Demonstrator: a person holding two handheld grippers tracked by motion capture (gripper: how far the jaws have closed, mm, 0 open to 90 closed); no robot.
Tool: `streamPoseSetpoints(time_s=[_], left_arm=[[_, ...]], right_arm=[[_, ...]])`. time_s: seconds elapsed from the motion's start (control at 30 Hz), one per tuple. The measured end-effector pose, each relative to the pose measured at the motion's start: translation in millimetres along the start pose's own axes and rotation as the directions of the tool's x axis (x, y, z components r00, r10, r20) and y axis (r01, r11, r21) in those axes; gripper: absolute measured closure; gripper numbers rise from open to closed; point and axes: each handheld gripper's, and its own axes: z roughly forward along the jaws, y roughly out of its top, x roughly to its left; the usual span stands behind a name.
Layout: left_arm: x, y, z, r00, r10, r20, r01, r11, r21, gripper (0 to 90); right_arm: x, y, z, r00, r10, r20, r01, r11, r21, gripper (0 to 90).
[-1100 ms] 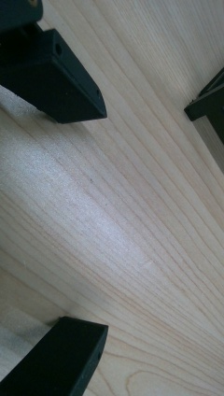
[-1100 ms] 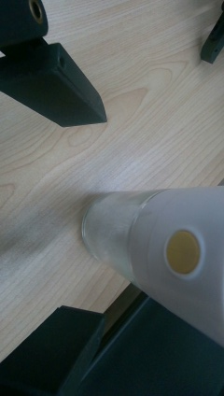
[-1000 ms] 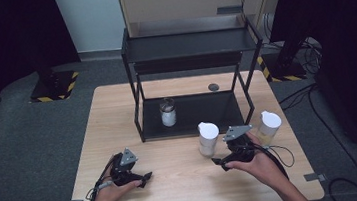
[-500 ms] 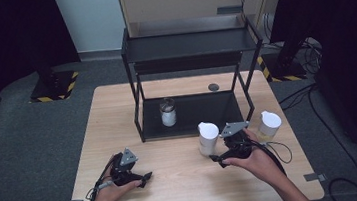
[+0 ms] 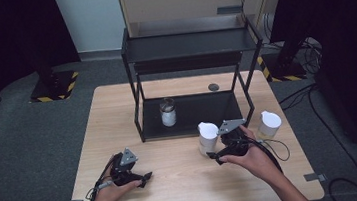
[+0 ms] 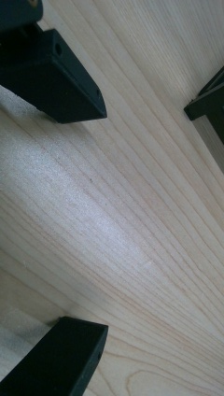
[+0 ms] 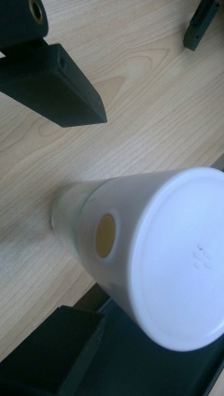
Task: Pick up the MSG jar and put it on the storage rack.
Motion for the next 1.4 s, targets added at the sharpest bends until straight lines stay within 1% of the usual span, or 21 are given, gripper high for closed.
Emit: streamPoseSetpoints(time_s=[0.33,0.67,0.93,1.07,1.23,1.4], left_arm=[[0.0,0.0,0.0,1.0000,0.000,0.000,0.000,1.0000,0.000,0.0],[0.2,0.0,0.0,1.0000,0.001,0.001,-0.001,1.0000,0.000,0.0],[0.2,0.0,0.0,1.0000,0.001,0.001,-0.001,1.0000,0.000,0.0],[0.2,0.0,0.1,1.0000,0.001,0.001,-0.001,1.0000,0.000,0.0],[0.2,0.0,0.1,1.0000,0.001,0.001,-0.001,1.0000,0.000,0.0],[0.2,0.0,0.1,1.0000,0.001,0.001,-0.001,1.0000,0.000,0.0]], right_arm=[[-1.2,3.4,2.6,0.9996,0.023,0.014,-0.023,1.000,-0.012,7.7],[0.1,11.5,6.1,0.9996,0.018,0.022,-0.018,1.000,-0.012,9.9],[2.3,17.2,10.8,0.9993,0.014,0.033,-0.014,1.000,-0.002,12.2],[2.1,18.8,13.0,0.9992,0.014,0.037,-0.015,1.000,0.006,13.3],[1.0,19.6,14.4,0.9991,0.022,0.035,-0.022,1.000,0.003,14.6],[1.0,21.4,16.1,0.9992,0.018,0.035,-0.019,1.000,0.005,16.4]])
